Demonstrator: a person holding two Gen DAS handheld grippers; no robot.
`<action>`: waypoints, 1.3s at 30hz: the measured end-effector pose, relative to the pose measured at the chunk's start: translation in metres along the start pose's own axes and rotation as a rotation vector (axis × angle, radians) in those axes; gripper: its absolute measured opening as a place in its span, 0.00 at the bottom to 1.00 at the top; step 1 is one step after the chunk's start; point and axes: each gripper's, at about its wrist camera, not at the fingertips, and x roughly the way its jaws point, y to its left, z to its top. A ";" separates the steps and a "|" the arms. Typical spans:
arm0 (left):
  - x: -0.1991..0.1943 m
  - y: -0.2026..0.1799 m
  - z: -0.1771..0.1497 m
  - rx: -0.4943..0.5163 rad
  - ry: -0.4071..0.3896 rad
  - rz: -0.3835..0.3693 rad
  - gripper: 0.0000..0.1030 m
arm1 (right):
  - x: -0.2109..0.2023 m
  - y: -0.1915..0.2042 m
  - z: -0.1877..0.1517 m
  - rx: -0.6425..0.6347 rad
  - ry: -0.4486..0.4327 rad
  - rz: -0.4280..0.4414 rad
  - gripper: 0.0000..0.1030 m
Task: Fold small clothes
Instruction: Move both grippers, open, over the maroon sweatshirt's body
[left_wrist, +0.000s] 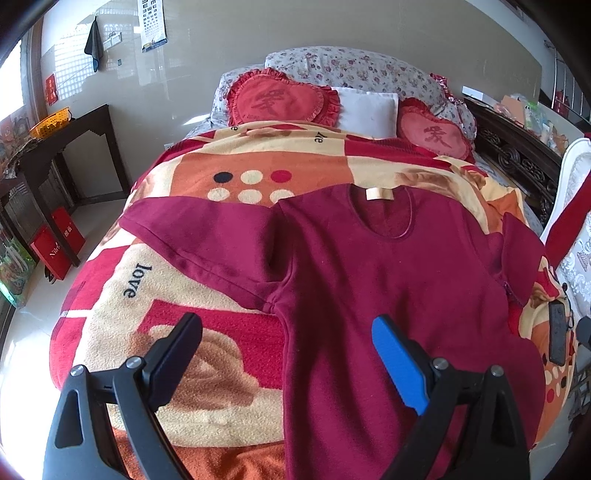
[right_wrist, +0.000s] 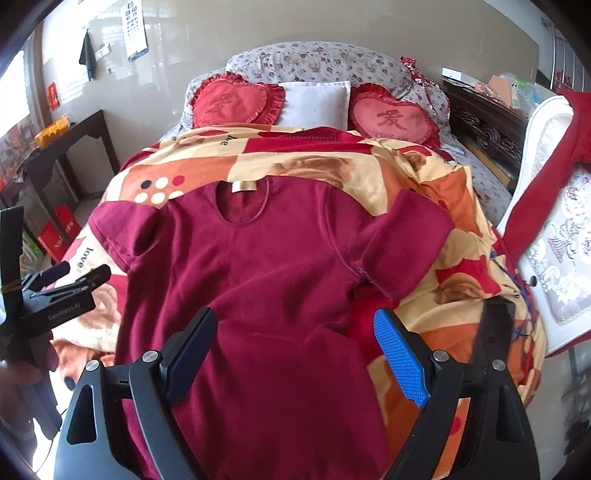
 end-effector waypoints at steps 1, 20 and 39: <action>0.000 0.000 0.000 0.001 -0.002 -0.001 0.93 | -0.002 -0.001 0.000 -0.003 -0.003 -0.004 0.68; 0.013 0.004 0.004 -0.018 0.009 0.015 0.93 | 0.057 0.025 0.019 0.016 0.003 0.051 0.68; 0.045 0.023 0.019 -0.046 0.036 0.049 0.93 | 0.104 0.050 0.031 -0.016 0.038 0.047 0.68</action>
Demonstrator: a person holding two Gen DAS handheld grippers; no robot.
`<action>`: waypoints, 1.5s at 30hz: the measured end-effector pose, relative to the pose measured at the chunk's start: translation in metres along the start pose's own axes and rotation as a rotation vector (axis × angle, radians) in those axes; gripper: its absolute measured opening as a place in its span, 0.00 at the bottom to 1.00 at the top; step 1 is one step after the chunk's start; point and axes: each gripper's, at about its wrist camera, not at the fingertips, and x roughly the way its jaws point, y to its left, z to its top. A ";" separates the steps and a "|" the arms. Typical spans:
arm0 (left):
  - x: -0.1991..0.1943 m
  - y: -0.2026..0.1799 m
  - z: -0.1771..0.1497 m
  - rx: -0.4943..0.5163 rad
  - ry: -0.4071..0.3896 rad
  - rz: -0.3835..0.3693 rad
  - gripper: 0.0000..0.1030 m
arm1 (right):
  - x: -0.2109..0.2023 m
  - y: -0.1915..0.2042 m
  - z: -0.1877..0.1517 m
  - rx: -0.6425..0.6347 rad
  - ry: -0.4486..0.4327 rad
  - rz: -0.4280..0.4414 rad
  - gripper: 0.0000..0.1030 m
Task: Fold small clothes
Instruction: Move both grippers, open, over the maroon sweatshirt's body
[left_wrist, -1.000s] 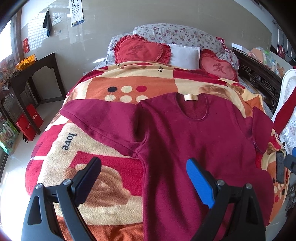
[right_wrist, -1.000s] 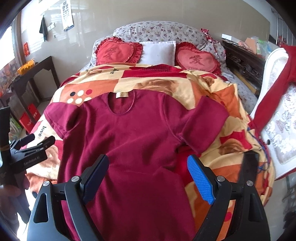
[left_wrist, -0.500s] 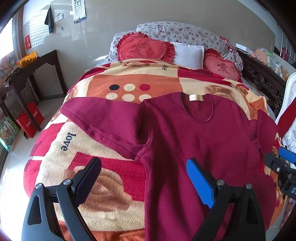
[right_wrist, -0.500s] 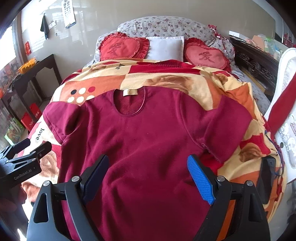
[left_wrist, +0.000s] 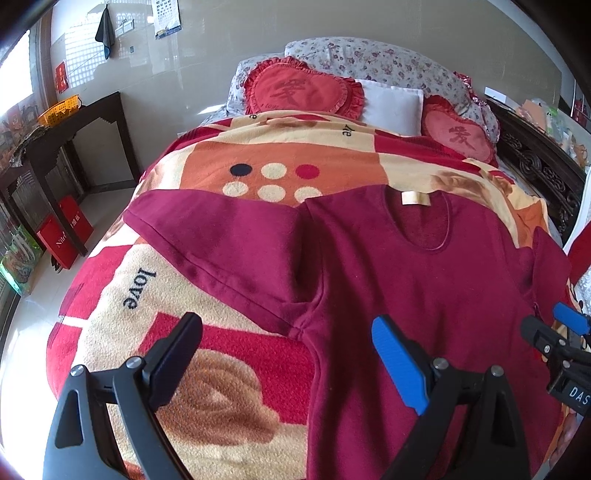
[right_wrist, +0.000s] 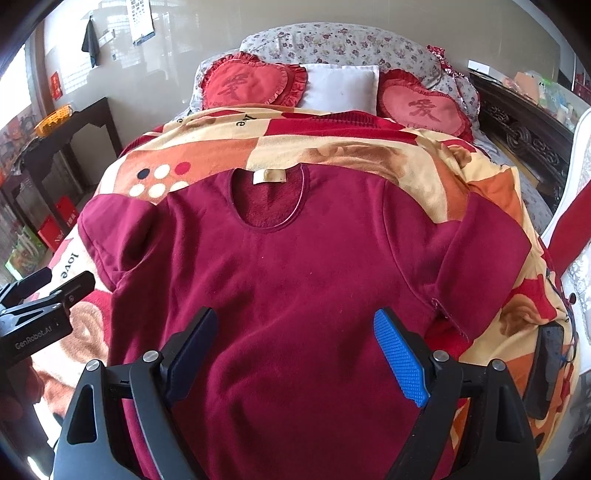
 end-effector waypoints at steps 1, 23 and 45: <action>0.001 0.000 0.000 0.000 0.001 0.002 0.93 | 0.002 0.000 0.001 0.002 0.003 0.002 0.68; 0.011 0.004 0.003 -0.008 0.014 0.007 0.93 | 0.028 0.000 0.005 0.026 0.040 -0.002 0.68; 0.030 0.017 0.013 -0.029 0.032 0.027 0.93 | 0.052 0.014 0.015 0.019 0.072 0.012 0.68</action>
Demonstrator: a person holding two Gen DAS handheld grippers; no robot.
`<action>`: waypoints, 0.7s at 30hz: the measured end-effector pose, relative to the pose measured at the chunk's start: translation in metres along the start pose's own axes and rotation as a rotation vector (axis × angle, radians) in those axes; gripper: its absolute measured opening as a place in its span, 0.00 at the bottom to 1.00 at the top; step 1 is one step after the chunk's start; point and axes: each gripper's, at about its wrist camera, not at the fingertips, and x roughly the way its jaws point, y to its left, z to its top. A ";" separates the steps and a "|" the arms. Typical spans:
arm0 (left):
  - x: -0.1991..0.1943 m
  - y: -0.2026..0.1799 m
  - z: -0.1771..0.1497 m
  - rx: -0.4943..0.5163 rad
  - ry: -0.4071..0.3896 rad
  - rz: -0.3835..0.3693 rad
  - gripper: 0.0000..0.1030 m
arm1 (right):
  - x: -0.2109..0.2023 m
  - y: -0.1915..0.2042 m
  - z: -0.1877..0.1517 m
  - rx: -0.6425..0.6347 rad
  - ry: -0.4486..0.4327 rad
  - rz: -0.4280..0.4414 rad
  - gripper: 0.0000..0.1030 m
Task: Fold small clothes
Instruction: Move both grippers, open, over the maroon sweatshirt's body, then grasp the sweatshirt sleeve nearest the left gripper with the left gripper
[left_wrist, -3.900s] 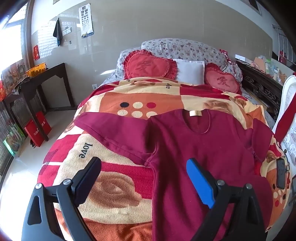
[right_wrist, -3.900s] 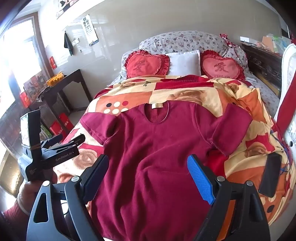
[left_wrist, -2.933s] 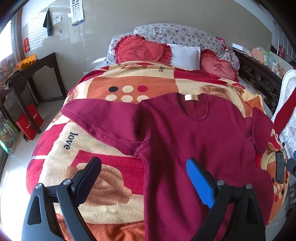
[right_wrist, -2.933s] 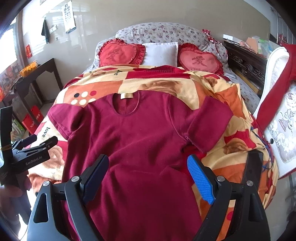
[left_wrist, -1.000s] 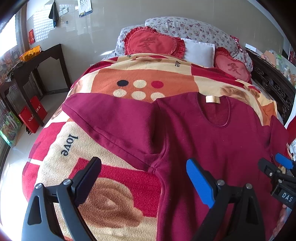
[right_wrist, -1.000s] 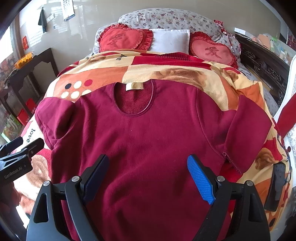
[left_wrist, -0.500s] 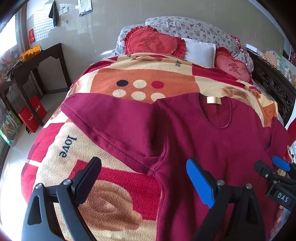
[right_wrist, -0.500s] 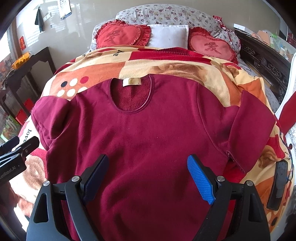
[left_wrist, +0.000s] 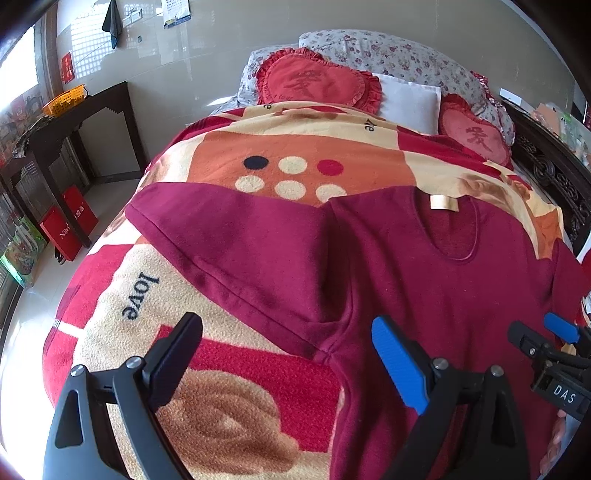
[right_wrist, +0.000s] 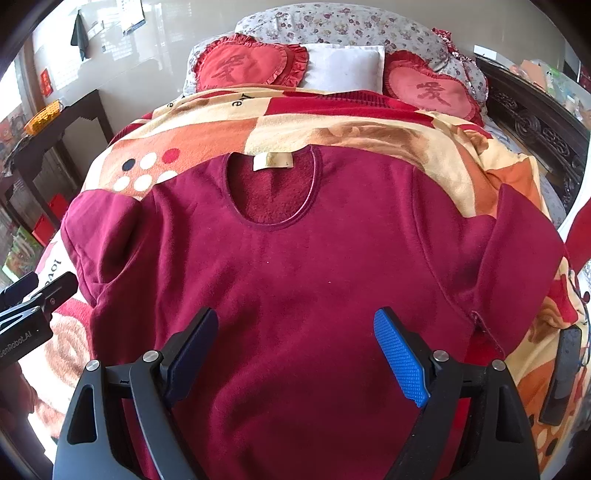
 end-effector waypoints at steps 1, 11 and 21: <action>0.001 0.001 0.000 -0.002 0.002 0.001 0.93 | 0.001 0.001 0.000 -0.002 0.003 0.000 0.68; 0.012 0.017 0.003 -0.028 0.013 0.017 0.93 | 0.012 0.015 0.004 -0.027 0.017 0.012 0.68; 0.029 0.048 0.016 -0.071 0.038 0.023 0.93 | 0.021 0.030 0.009 -0.050 0.029 0.030 0.68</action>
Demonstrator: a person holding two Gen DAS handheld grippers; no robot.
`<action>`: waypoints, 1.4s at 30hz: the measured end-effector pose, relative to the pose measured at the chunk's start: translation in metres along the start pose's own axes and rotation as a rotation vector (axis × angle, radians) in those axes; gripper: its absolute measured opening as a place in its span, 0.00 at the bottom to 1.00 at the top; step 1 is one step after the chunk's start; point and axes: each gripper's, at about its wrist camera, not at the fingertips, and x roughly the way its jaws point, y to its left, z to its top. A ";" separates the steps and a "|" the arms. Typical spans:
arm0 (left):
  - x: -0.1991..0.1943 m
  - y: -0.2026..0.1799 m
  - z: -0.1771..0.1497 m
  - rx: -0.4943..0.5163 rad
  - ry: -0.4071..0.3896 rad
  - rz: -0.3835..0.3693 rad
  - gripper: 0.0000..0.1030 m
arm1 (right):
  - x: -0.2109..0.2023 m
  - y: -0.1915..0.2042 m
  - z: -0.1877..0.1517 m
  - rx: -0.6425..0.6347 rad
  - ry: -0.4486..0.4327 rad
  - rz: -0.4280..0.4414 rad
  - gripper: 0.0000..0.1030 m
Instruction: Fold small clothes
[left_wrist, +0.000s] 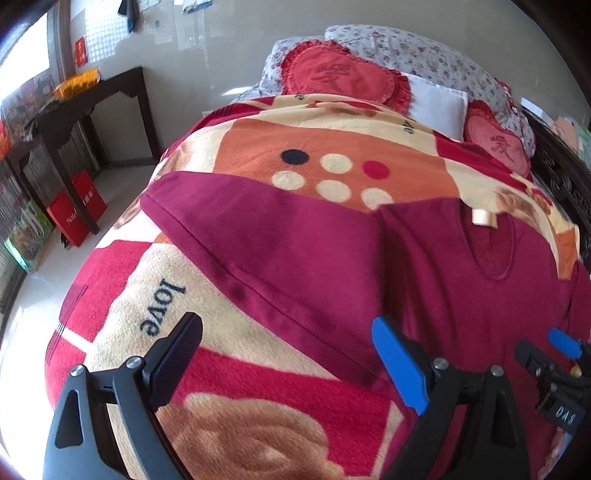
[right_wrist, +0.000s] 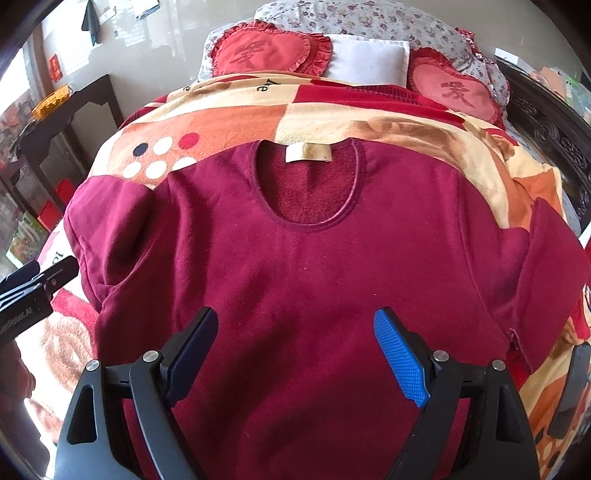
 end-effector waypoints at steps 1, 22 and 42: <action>0.003 0.011 0.006 -0.034 0.010 -0.014 0.93 | 0.001 0.001 0.001 -0.003 0.001 0.001 0.68; 0.120 0.164 0.087 -0.415 0.128 0.013 0.73 | 0.025 0.012 0.004 -0.016 0.046 0.054 0.68; -0.028 -0.049 0.065 -0.019 -0.098 -0.343 0.07 | -0.005 -0.058 0.002 0.114 -0.021 0.022 0.68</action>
